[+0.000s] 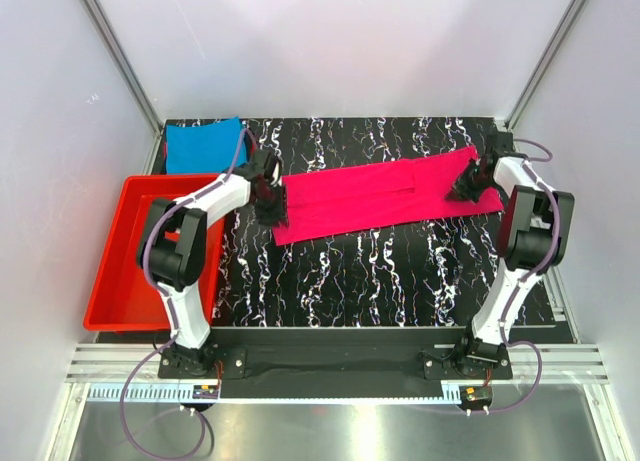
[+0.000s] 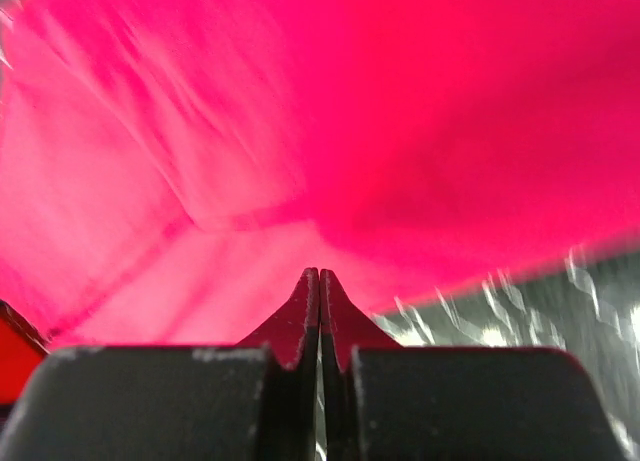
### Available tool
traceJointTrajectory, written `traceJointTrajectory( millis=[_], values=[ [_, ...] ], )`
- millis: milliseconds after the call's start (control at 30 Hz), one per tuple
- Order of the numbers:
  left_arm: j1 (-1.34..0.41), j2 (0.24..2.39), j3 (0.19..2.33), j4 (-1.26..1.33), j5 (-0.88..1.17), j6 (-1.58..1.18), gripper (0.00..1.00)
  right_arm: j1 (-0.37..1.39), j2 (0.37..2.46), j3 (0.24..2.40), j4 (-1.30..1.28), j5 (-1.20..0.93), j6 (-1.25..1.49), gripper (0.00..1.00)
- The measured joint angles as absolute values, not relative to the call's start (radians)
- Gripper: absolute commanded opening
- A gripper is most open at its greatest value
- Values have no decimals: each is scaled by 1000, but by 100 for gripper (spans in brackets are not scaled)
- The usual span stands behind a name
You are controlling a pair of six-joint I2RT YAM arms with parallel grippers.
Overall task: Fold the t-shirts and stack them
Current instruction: Fold the tshirt
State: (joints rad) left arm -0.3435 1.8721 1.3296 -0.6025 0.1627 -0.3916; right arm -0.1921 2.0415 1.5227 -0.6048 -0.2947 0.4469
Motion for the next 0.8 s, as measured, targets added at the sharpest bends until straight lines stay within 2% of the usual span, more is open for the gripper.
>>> traceJointTrajectory(
  millis=[233, 567, 800],
  values=[
    [-353, 1867, 1208, -546, 168, -417, 33, -192, 1896, 1337, -604, -249, 466, 0],
    [-375, 1786, 1093, -479, 156, -458, 33, -218, 1911, 1339, -553, -131, 469, 0],
    [-404, 1728, 1026, -476, 149, -493, 33, -255, 2031, 1417, -543, -92, 471, 0]
  ],
)
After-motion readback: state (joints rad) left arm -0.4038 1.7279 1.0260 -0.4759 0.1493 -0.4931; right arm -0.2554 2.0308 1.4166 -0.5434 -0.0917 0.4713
